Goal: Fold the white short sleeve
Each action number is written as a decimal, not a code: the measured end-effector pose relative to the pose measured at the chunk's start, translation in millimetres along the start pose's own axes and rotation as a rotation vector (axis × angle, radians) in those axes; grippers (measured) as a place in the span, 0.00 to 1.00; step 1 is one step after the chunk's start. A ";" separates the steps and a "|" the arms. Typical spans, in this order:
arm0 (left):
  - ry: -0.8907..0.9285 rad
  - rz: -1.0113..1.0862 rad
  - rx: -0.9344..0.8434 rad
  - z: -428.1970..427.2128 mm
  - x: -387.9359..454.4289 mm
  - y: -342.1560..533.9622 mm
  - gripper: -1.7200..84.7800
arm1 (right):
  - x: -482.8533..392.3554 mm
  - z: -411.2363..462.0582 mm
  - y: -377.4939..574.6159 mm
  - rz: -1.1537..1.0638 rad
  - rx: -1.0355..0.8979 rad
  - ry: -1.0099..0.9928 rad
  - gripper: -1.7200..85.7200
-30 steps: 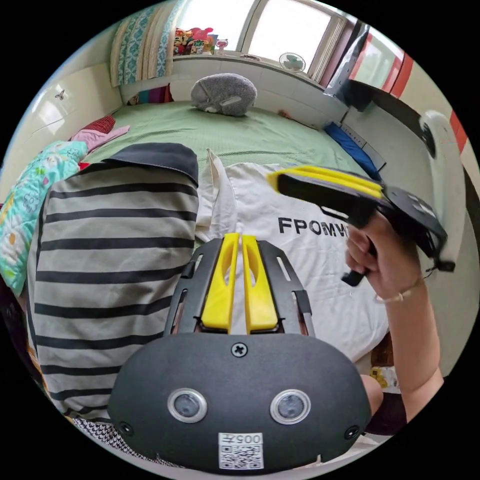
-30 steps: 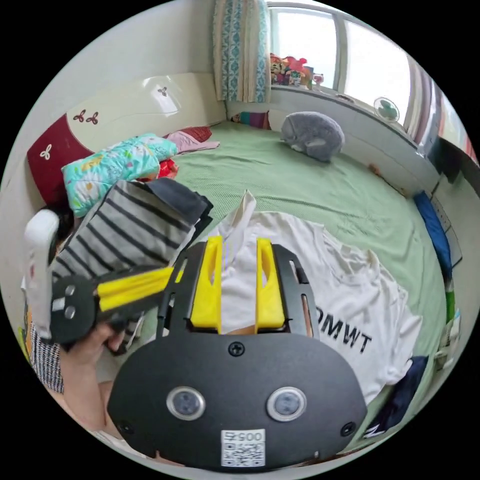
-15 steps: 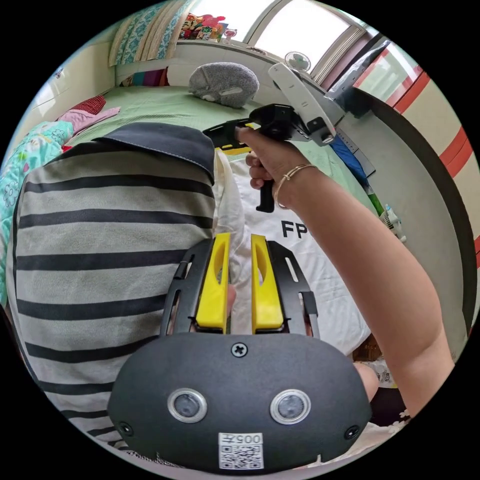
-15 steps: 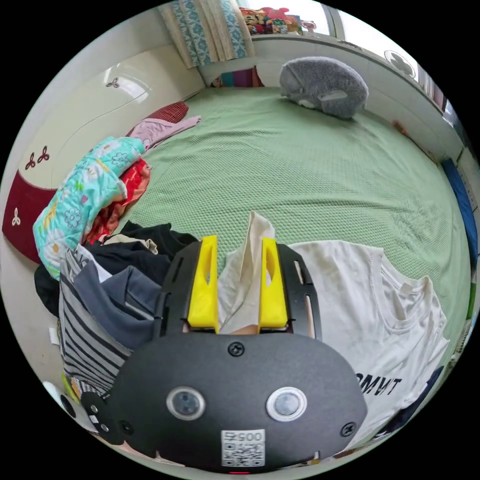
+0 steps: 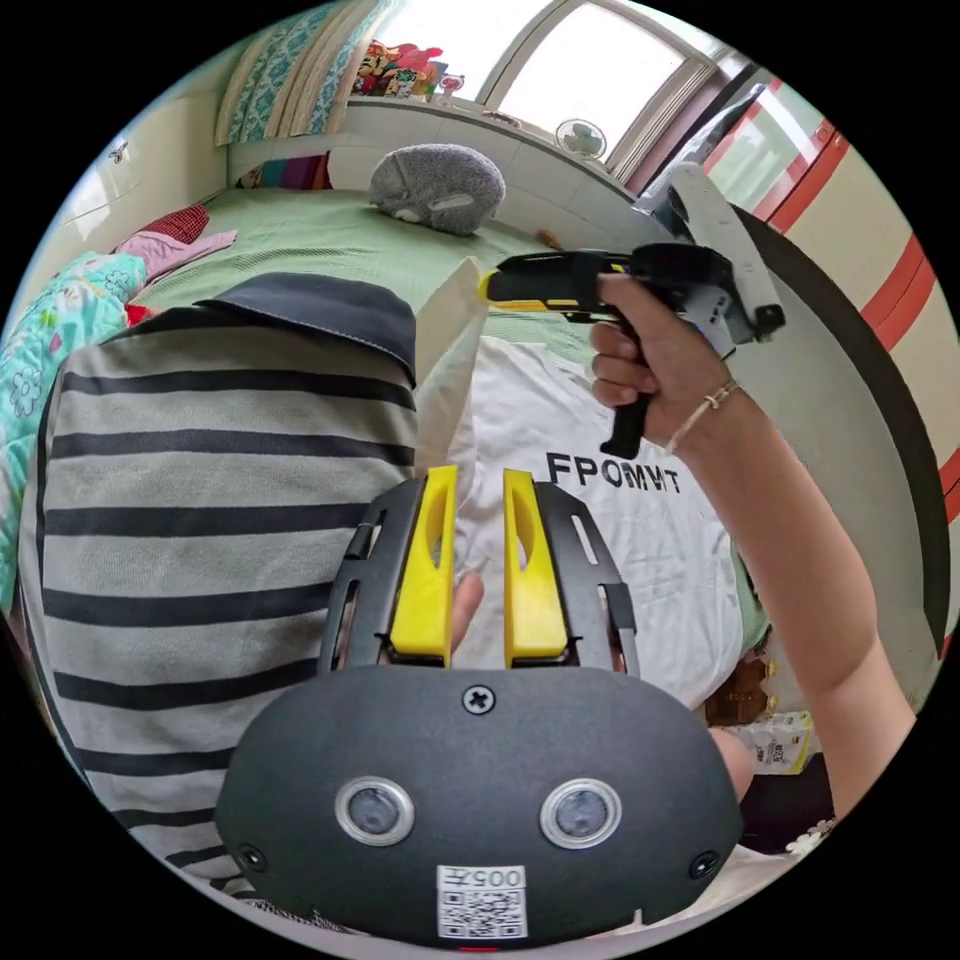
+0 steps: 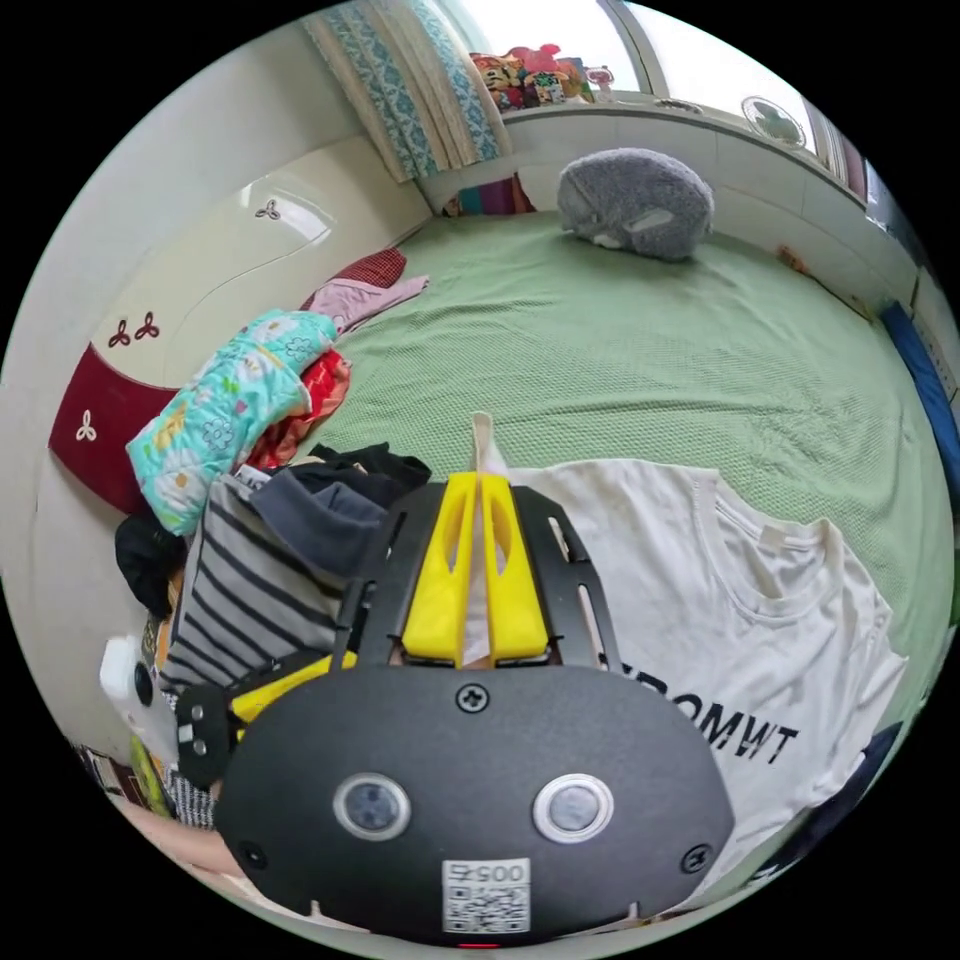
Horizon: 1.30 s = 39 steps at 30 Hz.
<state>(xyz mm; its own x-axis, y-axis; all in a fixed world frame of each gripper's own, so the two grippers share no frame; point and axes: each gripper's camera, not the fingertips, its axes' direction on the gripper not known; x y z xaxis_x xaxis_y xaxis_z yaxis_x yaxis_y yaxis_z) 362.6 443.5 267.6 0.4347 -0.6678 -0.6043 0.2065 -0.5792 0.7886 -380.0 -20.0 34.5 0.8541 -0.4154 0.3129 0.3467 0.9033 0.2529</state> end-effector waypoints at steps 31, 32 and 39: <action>-0.095 -0.020 -0.294 152.7 -0.8 -41.1 0.14 | -18.7 53.8 90.9 -0.249 -0.175 0.283 0.08; -0.114 -0.041 -0.312 161.2 -3.5 -41.9 0.13 | -21.9 52.1 88.6 -0.238 -0.160 0.304 0.04; -0.090 -0.036 -0.285 144.4 -0.3 -48.7 0.07 | -45.9 27.7 87.5 -0.328 -0.155 0.312 0.01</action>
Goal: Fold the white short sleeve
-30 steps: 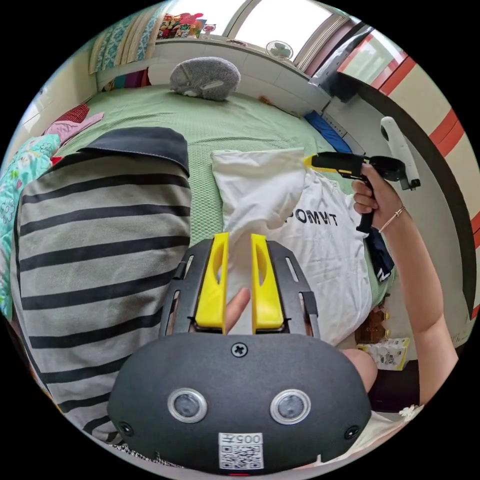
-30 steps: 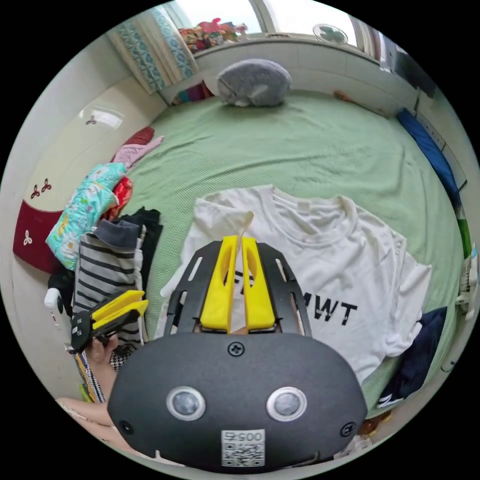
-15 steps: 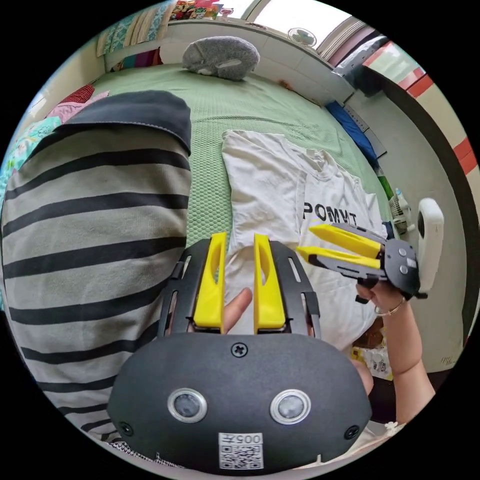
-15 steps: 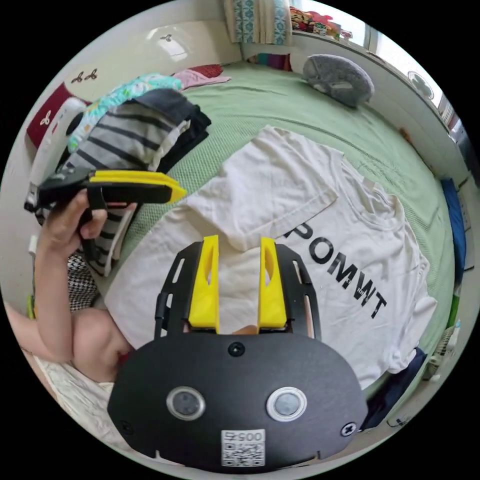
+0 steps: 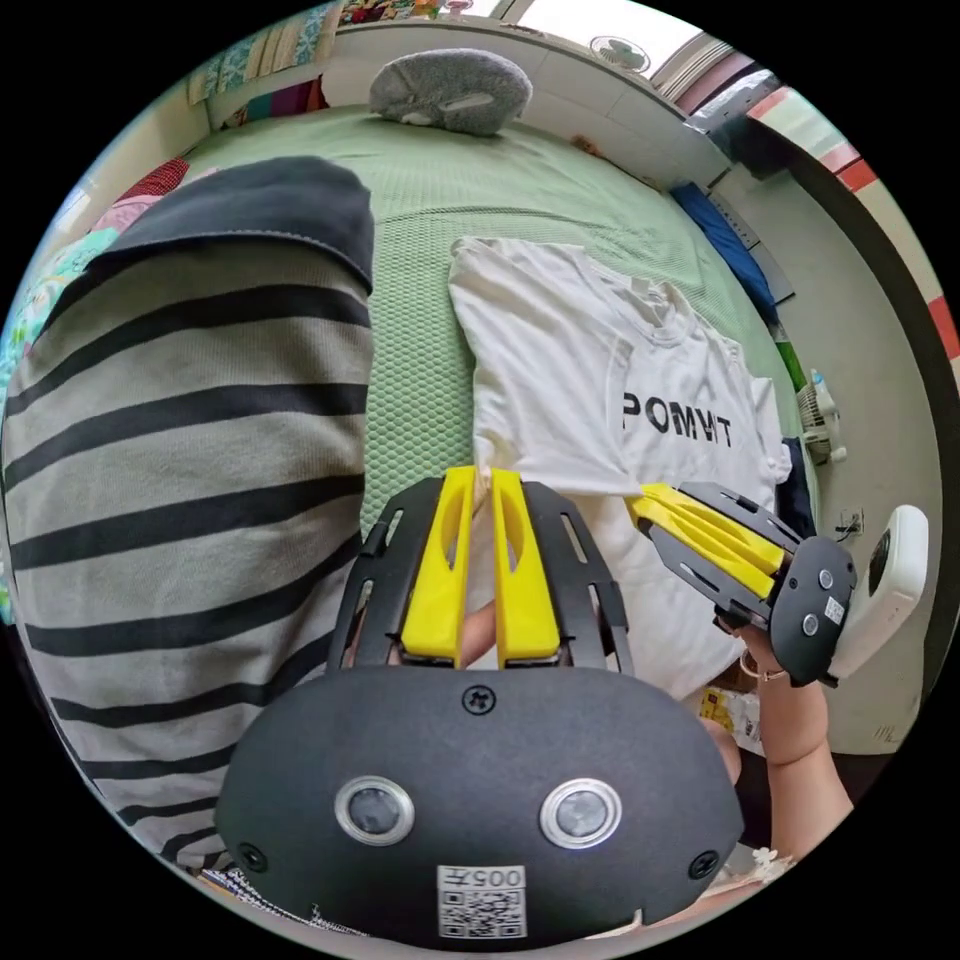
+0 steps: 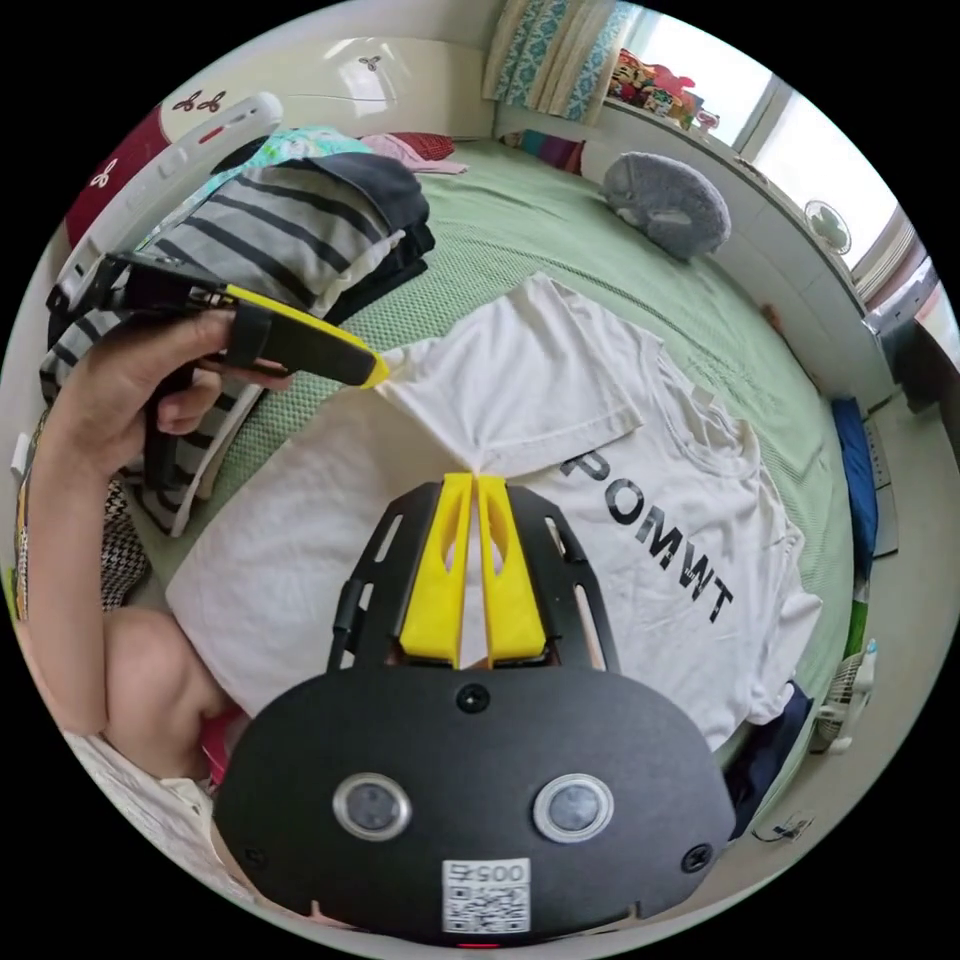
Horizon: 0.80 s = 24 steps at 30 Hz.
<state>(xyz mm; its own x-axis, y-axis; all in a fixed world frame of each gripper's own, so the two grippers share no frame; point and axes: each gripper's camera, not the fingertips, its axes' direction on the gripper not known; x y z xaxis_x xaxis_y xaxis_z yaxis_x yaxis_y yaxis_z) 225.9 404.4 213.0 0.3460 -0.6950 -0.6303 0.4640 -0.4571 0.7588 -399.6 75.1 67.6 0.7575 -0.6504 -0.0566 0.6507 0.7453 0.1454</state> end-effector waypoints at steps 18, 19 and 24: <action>0.009 -0.033 -0.110 32.1 -5.2 -12.2 0.08 | 33.9 14.5 -167.1 0.088 -0.016 -0.033 0.17; 0.009 -0.034 -0.112 33.3 -4.7 -13.1 0.08 | 34.8 28.5 -181.3 0.117 -0.052 0.012 0.18; 0.023 -0.044 -0.119 37.4 -3.2 -15.2 0.08 | 51.7 80.3 -199.6 0.234 -0.193 0.046 0.11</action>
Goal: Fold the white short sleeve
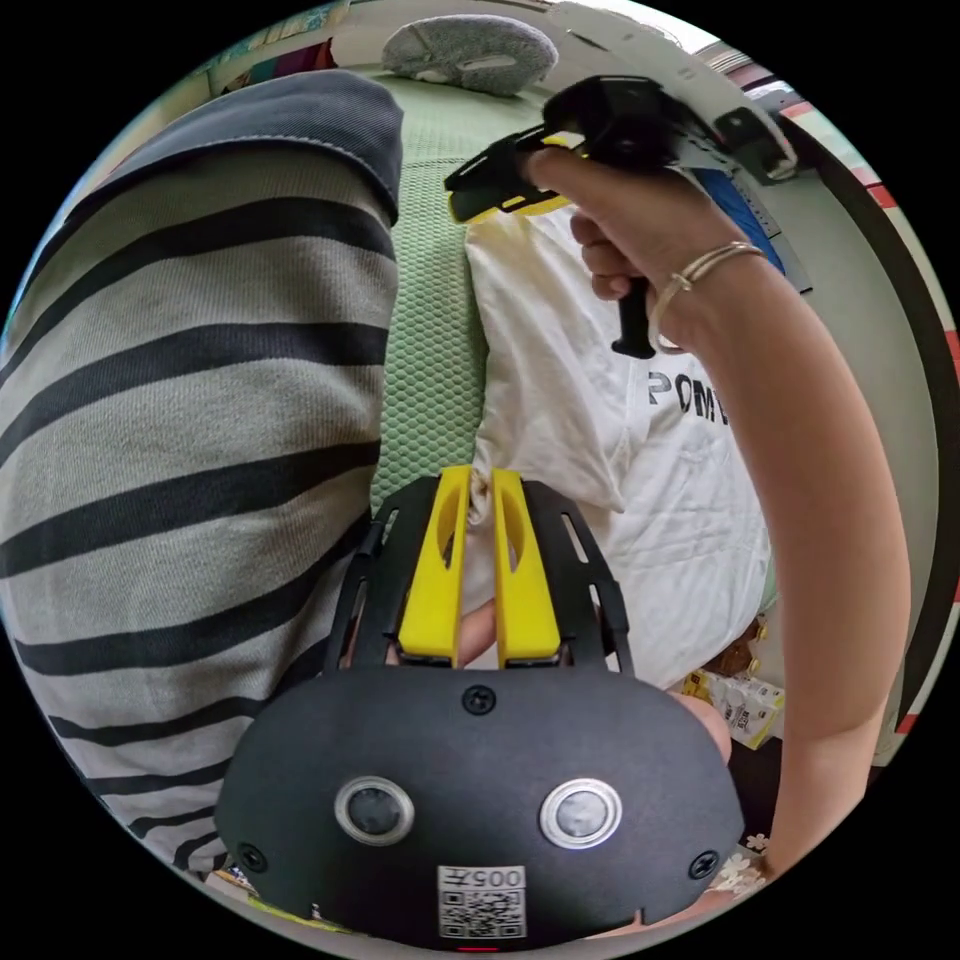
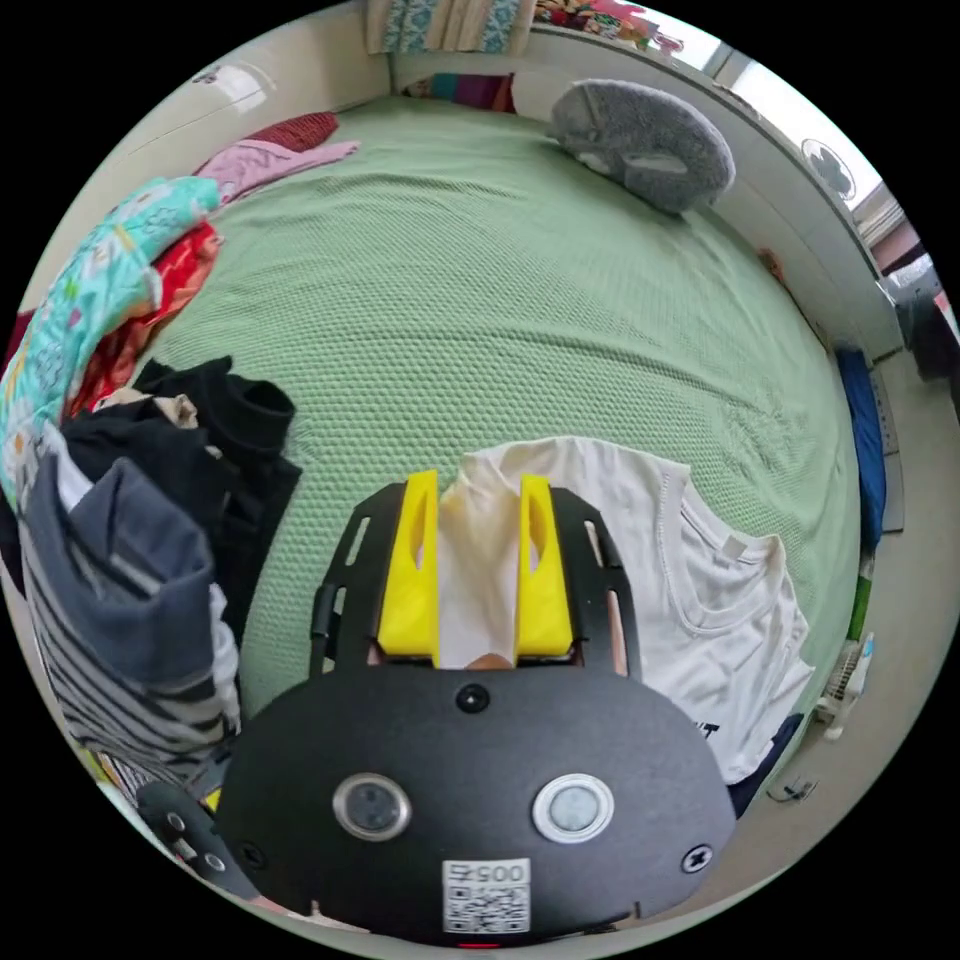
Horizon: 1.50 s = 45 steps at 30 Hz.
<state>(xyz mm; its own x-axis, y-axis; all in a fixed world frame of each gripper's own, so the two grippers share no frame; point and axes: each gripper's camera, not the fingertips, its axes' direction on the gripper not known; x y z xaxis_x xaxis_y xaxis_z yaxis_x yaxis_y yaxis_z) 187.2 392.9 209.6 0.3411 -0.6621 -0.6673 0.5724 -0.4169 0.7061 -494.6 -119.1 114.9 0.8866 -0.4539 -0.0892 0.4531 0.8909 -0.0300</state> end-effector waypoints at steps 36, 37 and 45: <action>-0.059 0.079 0.104 0.8 142.9 4.4 0.06 | 129.6 -40.8 282.2 -0.089 0.090 -0.127 0.10; -0.066 0.095 0.096 5.3 155.2 2.5 0.06 | 151.1 -47.5 295.3 -0.041 0.106 -0.119 0.11; -0.048 0.226 0.049 32.9 234.3 -0.4 0.05 | 337.5 -93.4 401.7 0.449 0.148 0.062 0.13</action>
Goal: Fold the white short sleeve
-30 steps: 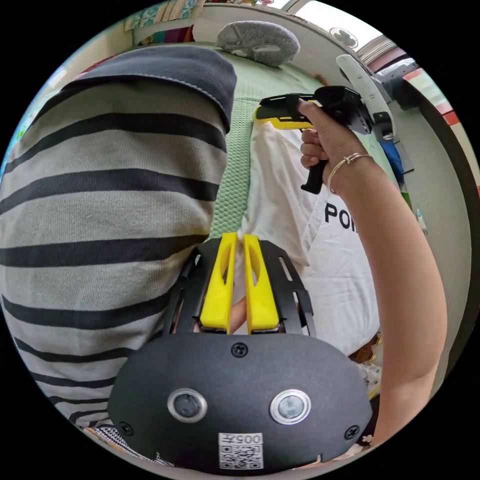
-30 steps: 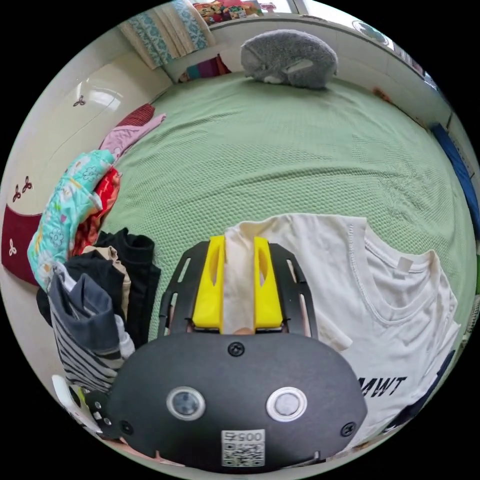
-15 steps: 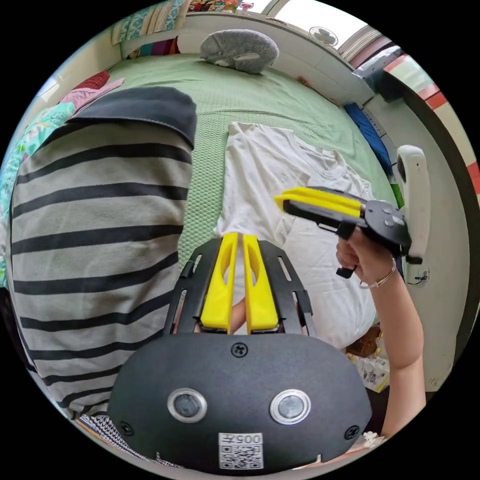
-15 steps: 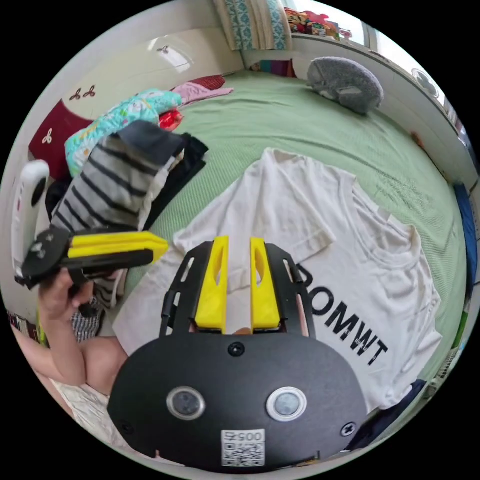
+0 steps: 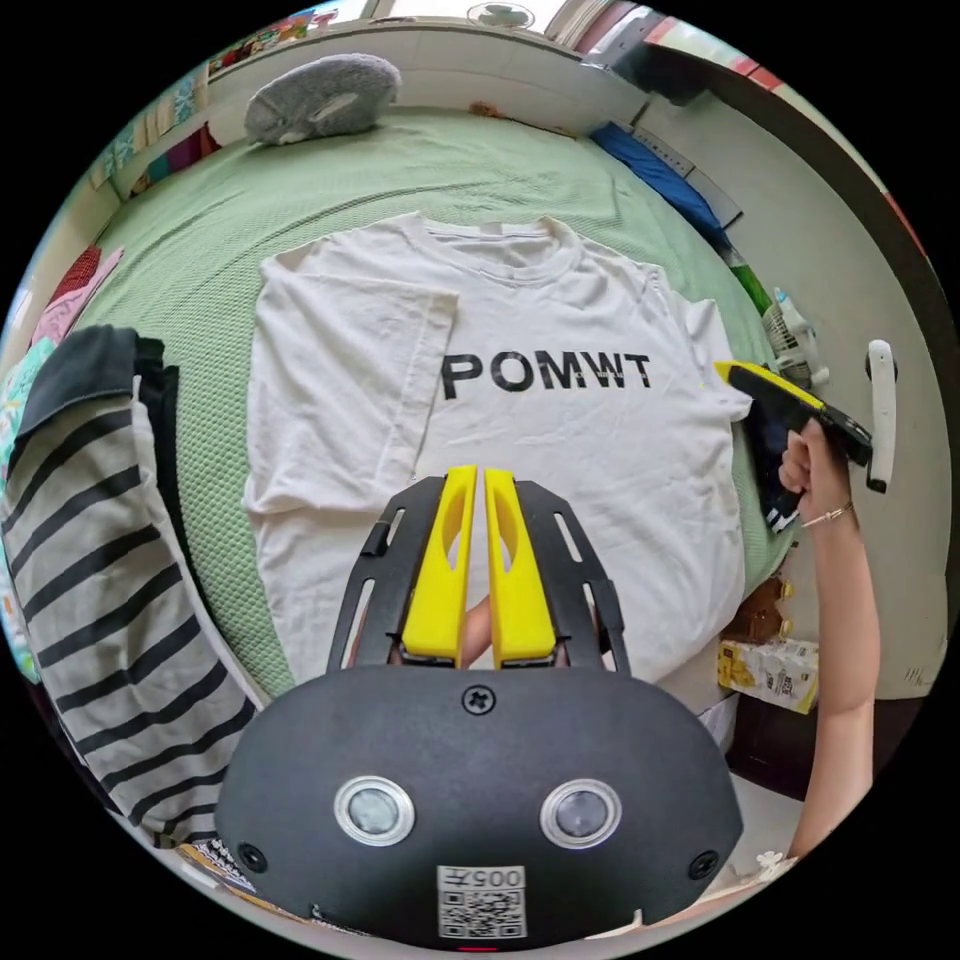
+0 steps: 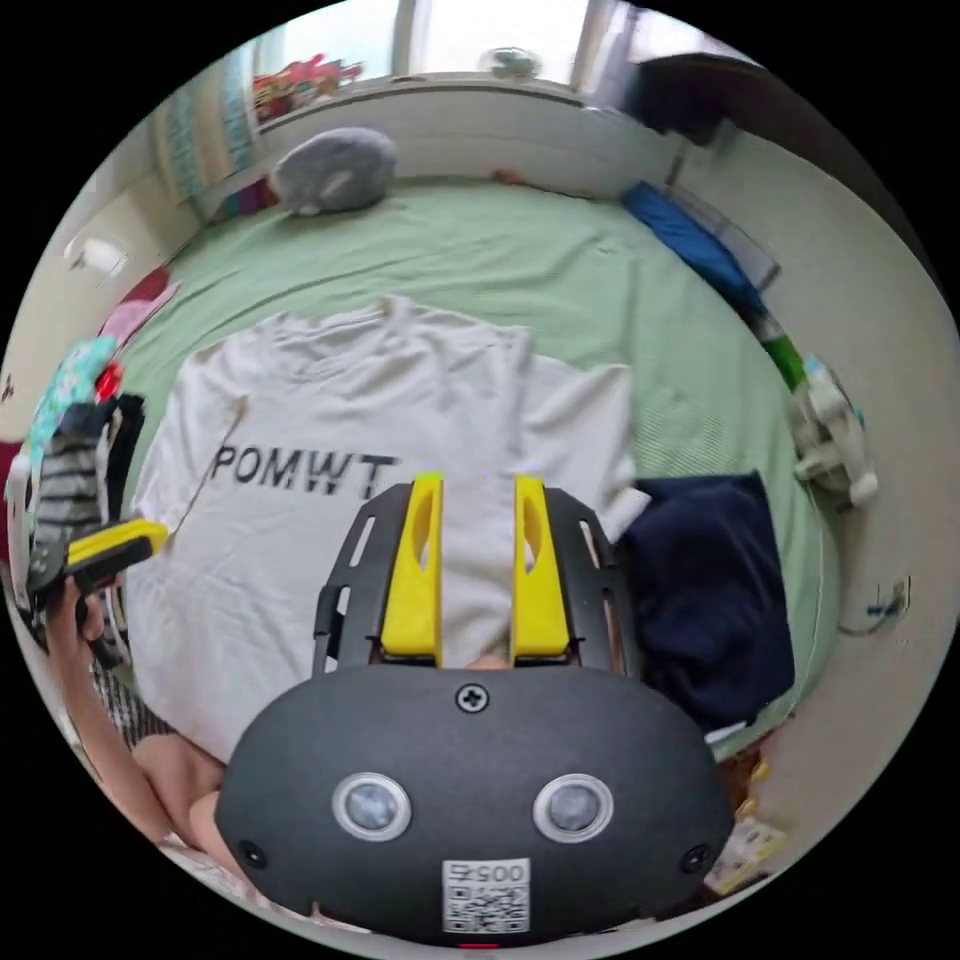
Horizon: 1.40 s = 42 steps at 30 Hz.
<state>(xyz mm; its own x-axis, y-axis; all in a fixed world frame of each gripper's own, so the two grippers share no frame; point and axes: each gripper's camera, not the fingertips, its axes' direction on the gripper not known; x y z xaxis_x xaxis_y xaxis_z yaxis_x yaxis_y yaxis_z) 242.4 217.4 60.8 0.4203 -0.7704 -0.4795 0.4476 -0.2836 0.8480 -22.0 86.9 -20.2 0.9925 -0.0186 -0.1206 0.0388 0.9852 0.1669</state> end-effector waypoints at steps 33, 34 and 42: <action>-0.068 0.030 -0.041 36.1 54.6 -29.9 0.04 | 150.5 -37.4 30.8 0.283 -0.041 0.130 0.01; -0.062 0.031 -0.040 36.6 54.4 -30.2 0.04 | 148.1 -42.7 31.6 0.262 -0.040 0.163 0.00; -0.047 0.031 -0.039 40.1 49.9 -32.0 0.03 | 124.5 -74.4 25.1 0.154 0.055 -0.038 0.00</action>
<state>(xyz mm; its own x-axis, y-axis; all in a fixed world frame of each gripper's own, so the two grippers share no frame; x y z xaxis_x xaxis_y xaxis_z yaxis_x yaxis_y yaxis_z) 217.4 165.2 18.8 0.3974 -0.8048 -0.4409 0.4657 -0.2371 0.8526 93.9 122.0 -103.8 0.9908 0.1249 -0.0525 -0.1094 0.9661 0.2339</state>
